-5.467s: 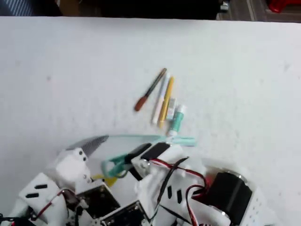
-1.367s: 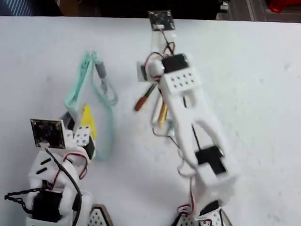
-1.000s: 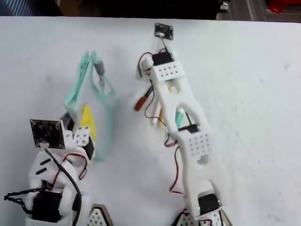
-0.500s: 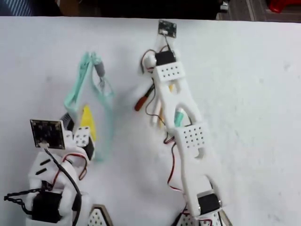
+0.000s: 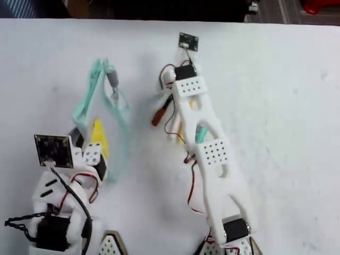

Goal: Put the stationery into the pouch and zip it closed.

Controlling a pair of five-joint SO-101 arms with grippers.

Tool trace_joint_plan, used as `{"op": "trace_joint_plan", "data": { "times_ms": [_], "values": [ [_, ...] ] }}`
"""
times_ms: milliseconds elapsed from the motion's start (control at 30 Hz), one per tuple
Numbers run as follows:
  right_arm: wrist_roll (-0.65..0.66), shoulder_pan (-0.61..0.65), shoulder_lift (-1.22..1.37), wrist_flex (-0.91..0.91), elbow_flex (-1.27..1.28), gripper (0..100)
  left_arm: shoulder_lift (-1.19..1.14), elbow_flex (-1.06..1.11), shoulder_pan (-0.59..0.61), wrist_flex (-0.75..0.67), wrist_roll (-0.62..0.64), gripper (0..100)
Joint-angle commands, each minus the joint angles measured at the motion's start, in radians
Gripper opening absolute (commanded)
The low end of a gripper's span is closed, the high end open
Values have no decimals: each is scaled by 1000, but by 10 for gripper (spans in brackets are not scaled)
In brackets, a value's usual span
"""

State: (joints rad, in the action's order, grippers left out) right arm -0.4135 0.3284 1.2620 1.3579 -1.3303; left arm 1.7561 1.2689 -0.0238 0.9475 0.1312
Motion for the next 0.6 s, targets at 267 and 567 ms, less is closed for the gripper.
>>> {"op": "trace_joint_plan", "data": {
  "times_ms": [267,567],
  "values": [
    [2,-48,15,15,-18,18,-1,-9,-4,2,9,23],
    [6,-50,2,51,-21,16,-1,-9,-61,9,8,24]
  ]
}}
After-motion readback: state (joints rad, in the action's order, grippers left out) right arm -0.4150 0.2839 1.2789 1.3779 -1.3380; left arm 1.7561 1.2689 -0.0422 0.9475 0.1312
